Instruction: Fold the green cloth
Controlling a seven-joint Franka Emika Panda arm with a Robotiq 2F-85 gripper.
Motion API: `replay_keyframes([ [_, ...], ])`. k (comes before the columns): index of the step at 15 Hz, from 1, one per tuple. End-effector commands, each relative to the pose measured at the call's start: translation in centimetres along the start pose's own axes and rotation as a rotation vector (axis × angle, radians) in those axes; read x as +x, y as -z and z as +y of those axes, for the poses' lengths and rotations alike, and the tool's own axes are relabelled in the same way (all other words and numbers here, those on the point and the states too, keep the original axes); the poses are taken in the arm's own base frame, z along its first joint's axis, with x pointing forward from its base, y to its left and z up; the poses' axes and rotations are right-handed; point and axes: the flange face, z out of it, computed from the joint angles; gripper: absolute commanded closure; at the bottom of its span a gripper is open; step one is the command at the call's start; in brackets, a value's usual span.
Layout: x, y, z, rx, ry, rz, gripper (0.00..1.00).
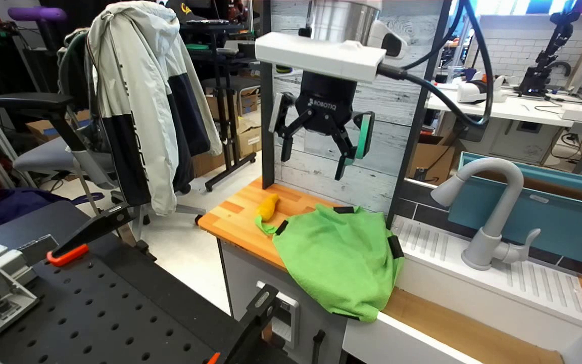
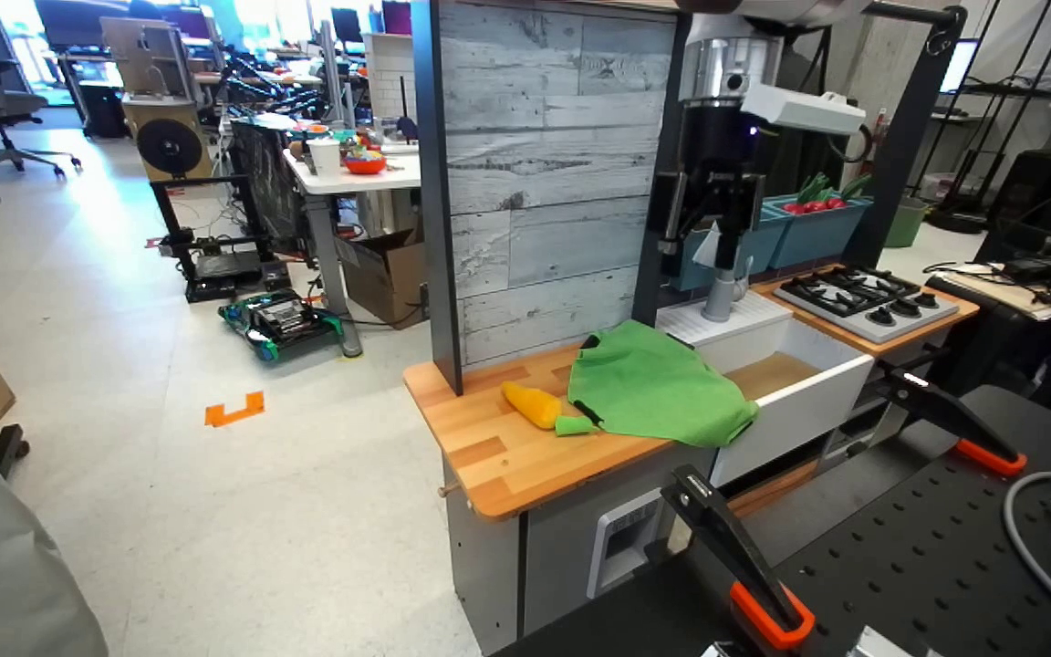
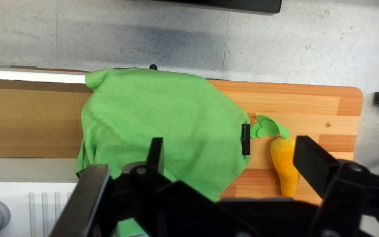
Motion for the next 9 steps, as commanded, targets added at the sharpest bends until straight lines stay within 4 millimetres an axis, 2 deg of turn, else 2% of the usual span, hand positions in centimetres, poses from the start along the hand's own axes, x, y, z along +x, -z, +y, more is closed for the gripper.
replay_keyframes([
  [1, 3.4, -2.7, 0.3, 0.03, 0.003, 0.009, 0.0],
  [9, 7.5, -8.9, -1.3, 0.005, 0.029, -0.022, 0.0],
])
